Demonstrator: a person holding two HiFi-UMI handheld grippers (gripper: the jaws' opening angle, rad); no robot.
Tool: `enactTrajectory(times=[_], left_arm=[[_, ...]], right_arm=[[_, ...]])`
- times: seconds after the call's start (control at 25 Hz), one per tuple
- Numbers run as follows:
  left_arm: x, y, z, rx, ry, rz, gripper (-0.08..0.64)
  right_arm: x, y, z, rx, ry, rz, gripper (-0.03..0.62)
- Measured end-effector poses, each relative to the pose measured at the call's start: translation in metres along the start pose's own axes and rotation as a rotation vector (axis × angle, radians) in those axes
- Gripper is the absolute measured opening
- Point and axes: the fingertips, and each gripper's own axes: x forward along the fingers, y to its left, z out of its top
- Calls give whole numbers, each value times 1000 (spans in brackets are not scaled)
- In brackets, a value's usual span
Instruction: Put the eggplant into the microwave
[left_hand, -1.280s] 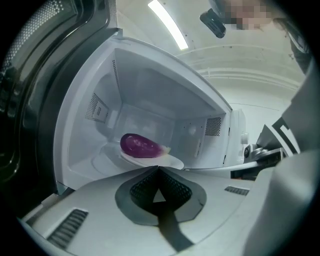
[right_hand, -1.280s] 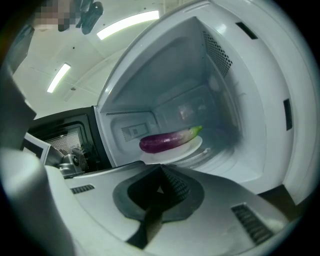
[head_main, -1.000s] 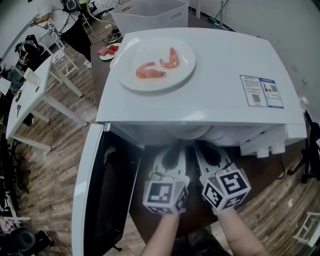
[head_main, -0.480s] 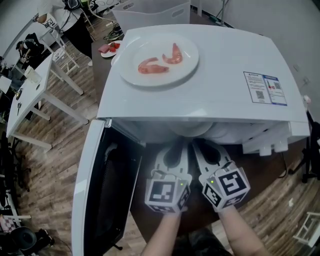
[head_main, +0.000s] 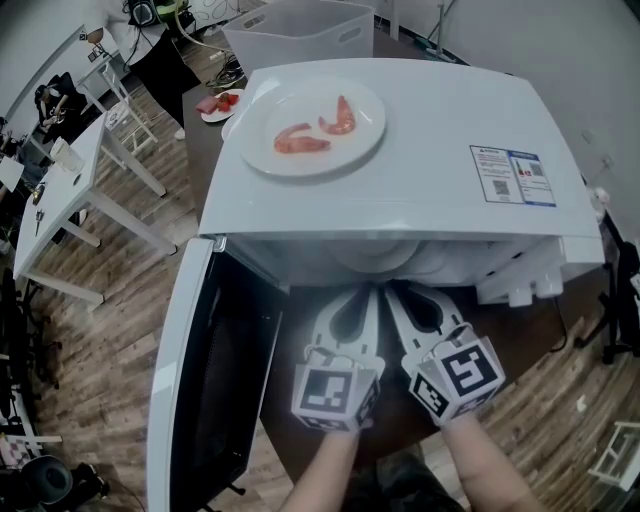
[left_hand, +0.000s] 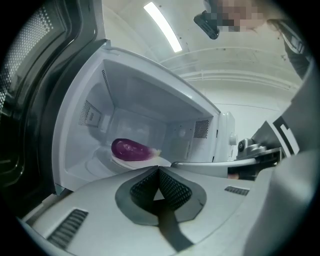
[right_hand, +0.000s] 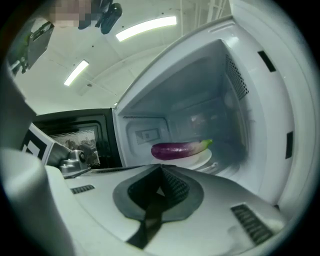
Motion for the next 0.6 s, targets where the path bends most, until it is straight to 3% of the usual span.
enactTrajectory(times=[0.24,0.6], left_arm=[[-14,-18,10,22,-11,-32,2],[-40,-38,33,45,-29,-50,2]], right_arm=[[-21,13,8,18,-13,51,2],[-51,39,32,-34,-14,102,2]])
